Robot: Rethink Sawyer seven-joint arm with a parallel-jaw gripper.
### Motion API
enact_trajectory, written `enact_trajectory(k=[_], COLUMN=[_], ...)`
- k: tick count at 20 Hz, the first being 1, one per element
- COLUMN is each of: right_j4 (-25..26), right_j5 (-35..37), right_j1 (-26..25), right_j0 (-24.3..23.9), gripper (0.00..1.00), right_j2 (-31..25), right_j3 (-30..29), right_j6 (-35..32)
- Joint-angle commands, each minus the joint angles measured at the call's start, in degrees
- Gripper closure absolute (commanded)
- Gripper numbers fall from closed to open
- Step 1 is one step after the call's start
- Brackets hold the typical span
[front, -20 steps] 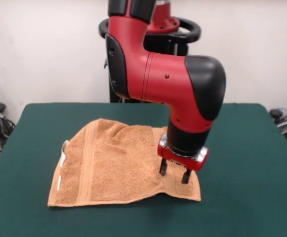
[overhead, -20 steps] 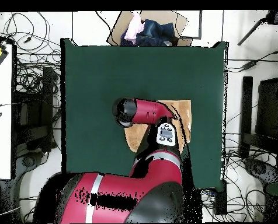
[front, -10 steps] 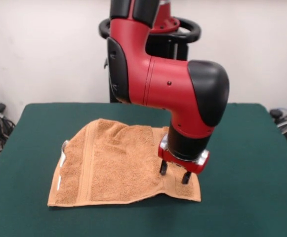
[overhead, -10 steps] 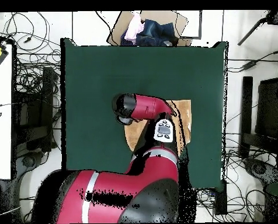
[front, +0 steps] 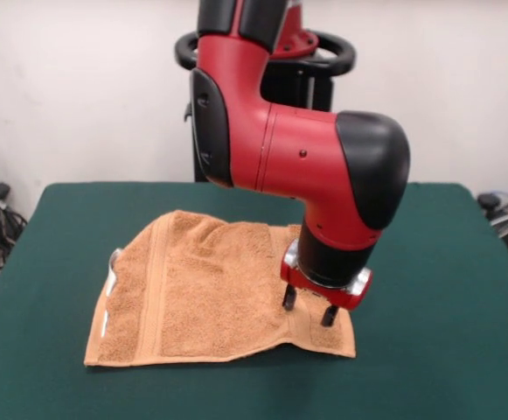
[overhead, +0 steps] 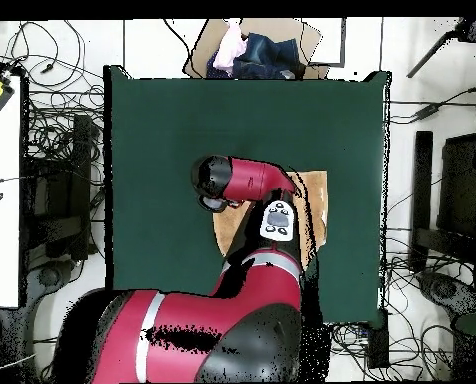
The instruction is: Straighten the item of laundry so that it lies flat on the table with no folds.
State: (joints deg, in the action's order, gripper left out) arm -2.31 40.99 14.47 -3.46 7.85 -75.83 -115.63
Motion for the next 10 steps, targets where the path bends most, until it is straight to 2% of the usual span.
enact_trajectory(k=[1, 10], right_j4=[-0.97, -1.15], right_j5=[-9.48, -9.63], right_j1=[-8.5, -8.38], right_j0=[-0.49, -0.46], gripper=[0.0, 0.0], right_j2=[-0.85, -0.8], right_j3=[2.36, 2.18], right_j6=[-12.2, -12.4])
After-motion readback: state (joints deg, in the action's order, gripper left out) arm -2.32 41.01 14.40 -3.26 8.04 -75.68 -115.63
